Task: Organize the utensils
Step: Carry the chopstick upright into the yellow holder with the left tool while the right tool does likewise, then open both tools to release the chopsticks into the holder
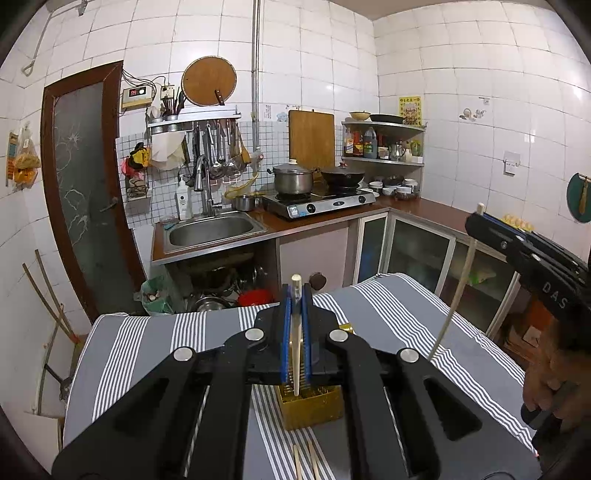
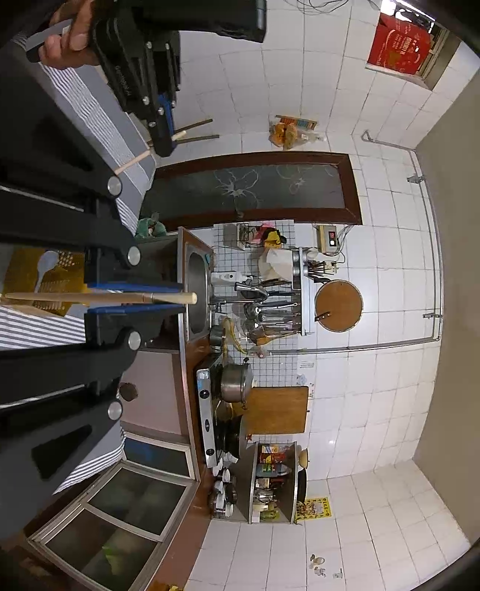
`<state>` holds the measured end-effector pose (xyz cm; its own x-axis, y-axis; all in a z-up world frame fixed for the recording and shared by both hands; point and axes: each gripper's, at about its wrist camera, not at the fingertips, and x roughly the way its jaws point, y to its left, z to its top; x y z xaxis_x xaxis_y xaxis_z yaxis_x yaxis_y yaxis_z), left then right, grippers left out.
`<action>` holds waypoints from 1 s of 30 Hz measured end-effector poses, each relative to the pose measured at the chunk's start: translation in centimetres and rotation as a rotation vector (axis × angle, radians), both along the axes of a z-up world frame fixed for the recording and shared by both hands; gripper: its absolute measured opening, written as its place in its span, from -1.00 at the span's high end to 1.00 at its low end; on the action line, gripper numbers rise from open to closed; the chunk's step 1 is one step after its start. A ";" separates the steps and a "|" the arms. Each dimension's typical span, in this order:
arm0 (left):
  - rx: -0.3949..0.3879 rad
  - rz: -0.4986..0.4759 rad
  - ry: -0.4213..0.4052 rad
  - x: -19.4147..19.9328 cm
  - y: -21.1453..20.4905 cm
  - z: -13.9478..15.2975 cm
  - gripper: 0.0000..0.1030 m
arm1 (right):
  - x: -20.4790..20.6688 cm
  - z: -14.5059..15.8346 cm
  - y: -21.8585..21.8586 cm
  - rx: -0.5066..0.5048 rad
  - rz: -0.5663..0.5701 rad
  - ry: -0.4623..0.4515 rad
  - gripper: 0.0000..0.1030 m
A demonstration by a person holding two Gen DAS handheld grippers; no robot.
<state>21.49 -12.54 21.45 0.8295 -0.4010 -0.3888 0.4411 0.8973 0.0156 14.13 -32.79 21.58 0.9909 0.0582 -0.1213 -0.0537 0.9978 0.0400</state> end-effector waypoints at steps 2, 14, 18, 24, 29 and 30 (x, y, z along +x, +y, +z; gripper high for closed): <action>0.003 -0.002 -0.001 0.1 -0.1 0.1 0.92 | 0.5 0.1 -0.1 0.013 0.004 -0.010 0.88; 0.017 0.001 0.028 3.4 -0.9 -0.8 0.92 | 4.3 -0.1 0.7 0.023 0.016 -0.012 0.89; 0.017 0.000 0.046 4.3 -1.1 -1.7 0.92 | 5.9 -1.1 0.9 0.022 0.015 0.008 0.89; 0.027 -0.002 0.074 5.7 -1.9 -3.2 0.92 | 8.4 -3.2 0.3 0.040 0.014 0.063 0.87; 0.031 0.021 0.162 8.2 -1.4 -5.5 0.46 | 11.1 -5.8 -0.5 0.044 -0.036 0.175 0.28; 0.027 0.029 0.156 8.0 -0.9 -5.5 0.46 | 10.6 -5.7 -1.0 0.053 -0.041 0.160 0.28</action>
